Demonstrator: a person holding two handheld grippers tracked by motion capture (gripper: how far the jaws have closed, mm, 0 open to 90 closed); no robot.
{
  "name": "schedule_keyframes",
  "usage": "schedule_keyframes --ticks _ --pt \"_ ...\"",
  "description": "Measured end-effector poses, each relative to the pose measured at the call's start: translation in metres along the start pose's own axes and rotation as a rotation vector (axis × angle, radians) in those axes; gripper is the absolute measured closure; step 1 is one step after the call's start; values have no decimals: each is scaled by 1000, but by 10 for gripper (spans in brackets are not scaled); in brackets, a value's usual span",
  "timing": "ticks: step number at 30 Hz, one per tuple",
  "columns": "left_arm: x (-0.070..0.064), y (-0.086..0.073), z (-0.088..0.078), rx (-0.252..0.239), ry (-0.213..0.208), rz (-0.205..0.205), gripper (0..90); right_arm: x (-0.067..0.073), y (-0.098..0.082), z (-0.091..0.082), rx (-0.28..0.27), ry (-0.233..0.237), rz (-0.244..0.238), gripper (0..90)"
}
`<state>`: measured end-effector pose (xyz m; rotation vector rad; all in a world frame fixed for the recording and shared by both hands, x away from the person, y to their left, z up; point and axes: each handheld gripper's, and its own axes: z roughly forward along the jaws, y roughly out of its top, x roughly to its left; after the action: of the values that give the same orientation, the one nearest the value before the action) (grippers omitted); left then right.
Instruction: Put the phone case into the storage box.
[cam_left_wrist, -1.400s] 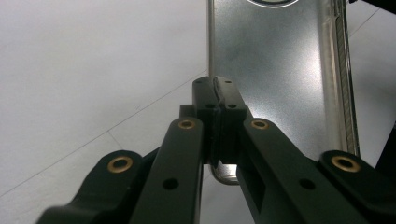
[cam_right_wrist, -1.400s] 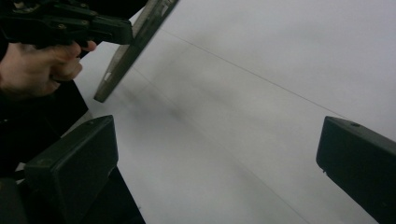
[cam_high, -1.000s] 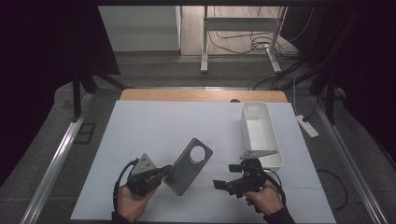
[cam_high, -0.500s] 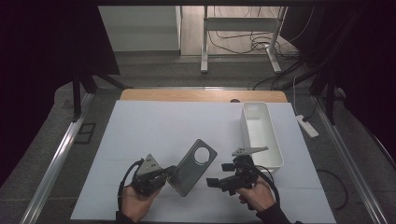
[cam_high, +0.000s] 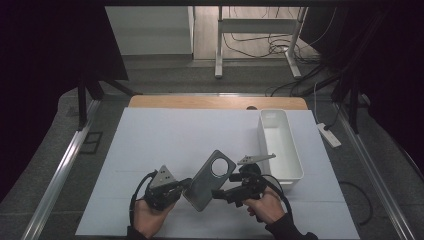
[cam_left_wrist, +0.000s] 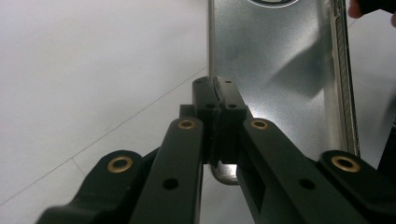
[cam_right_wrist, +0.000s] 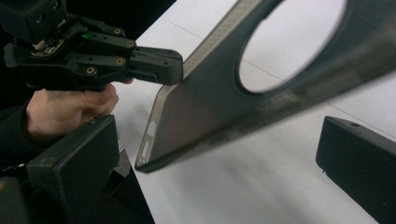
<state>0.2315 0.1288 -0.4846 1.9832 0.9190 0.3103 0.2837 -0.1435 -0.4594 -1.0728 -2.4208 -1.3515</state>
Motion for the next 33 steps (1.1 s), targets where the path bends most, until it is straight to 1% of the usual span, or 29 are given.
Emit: schedule_keyframes --ticks 8,15,17,19,22,25,28,29,31,32,33 --pt "-1 1 -1 -4 0 2 889 3 6 9 8 -7 -1 16" --pt "-3 2 -2 -5 7 13 889 7 10 21 44 -18 -5 17" --pt "-4 2 -2 -3 12 19 889 6 10 22 46 -15 9 18" --pt "-5 2 -3 -5 13 19 889 4 11 23 41 -7 36 25" --pt "-6 2 -3 -7 12 20 889 3 11 24 42 2 54 38" --pt "-7 3 -4 -10 12 19 889 3 11 23 42 -2 61 149" --pt "-8 3 -5 -16 15 19 889 3 11 24 48 20 73 304" --pt "-8 3 -5 -16 15 19 889 3 11 24 50 31 86 368" --pt "-8 3 -6 -17 17 21 889 2 10 23 47 46 100 456" --pt "-8 3 -6 -17 17 21 889 2 10 23 47 46 100 456" --pt "-8 3 -6 -17 19 24 889 2 10 23 44 49 105 480"
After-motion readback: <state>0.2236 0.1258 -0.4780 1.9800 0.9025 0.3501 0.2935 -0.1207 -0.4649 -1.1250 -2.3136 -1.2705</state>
